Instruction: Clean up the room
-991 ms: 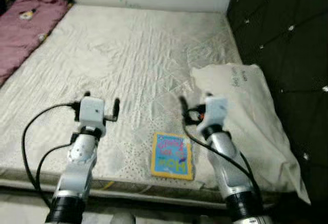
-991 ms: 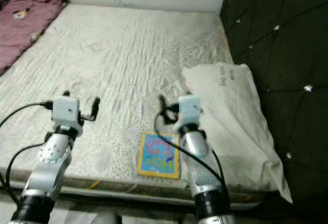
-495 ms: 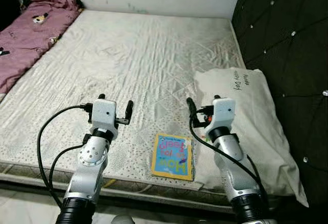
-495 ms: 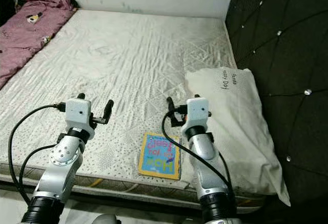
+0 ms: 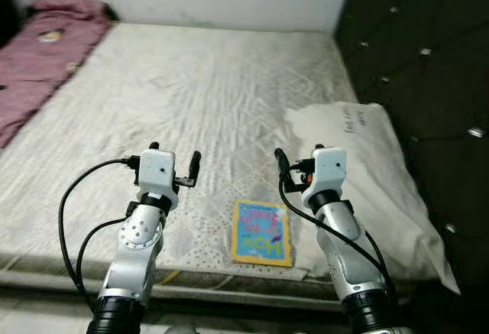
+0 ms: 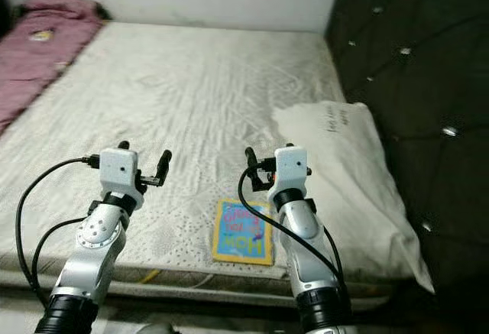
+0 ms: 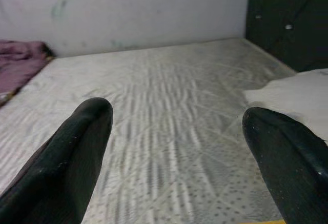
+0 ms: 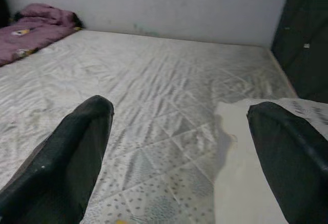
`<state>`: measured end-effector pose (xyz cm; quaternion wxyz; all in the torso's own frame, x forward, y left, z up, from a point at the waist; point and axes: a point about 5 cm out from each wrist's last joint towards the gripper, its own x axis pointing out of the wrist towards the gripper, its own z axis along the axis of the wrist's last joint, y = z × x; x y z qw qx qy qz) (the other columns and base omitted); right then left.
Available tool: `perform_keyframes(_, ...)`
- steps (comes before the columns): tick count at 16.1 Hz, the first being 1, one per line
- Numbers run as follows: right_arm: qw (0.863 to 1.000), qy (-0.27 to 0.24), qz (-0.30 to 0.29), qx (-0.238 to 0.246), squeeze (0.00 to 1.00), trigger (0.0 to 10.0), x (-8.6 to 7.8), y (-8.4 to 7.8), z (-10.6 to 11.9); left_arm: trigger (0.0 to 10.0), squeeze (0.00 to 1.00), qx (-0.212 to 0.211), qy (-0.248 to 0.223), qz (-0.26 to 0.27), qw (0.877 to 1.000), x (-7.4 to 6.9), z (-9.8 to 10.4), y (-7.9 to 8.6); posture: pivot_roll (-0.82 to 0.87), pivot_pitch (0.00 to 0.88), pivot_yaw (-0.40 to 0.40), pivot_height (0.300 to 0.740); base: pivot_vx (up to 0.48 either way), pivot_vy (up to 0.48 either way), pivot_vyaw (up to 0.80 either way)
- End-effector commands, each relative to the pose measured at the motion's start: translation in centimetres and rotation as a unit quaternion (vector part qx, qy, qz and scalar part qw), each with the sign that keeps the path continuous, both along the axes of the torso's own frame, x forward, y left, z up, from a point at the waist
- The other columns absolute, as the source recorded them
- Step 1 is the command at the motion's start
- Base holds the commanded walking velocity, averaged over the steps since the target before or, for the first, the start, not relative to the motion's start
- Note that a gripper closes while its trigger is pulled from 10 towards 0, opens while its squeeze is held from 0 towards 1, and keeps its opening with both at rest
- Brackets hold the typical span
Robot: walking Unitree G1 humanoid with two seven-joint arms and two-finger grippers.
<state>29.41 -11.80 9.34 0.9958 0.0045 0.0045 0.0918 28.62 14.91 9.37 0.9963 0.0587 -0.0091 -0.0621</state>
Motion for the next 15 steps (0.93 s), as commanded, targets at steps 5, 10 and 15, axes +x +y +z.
perform_keyframes(5, 1.0, 0.006, 0.0, -0.008, 0.0, 10.0, 0.16, -0.29, -0.07, 10.0, 0.0, -0.002, 0.0, -0.006, 1.0, 0.16, 0.2, -0.28, 0.05, 0.0, 0.007, 0.74, 0.0, 0.361, -0.29)
perform_keyframes(10, 1.0, 0.008, 0.003, -0.009, 0.0, 10.0, 0.19, -0.25, -0.09, 10.0, 0.0, -0.003, 0.001, -0.001, 1.0, 0.21, 0.18, -0.13, 0.05, 0.0, 0.006, 0.74, 0.0, 0.372, 0.0)
perform_keyframes(15, 1.0, 0.008, 0.001, -0.008, 0.0, 10.0, 0.18, -0.23, -0.08, 10.0, 0.0, -0.003, 0.002, -0.001, 1.0, 0.25, 0.11, -0.08, 0.05, 0.0, 0.01, 0.74, 0.0, 0.376, 0.0)
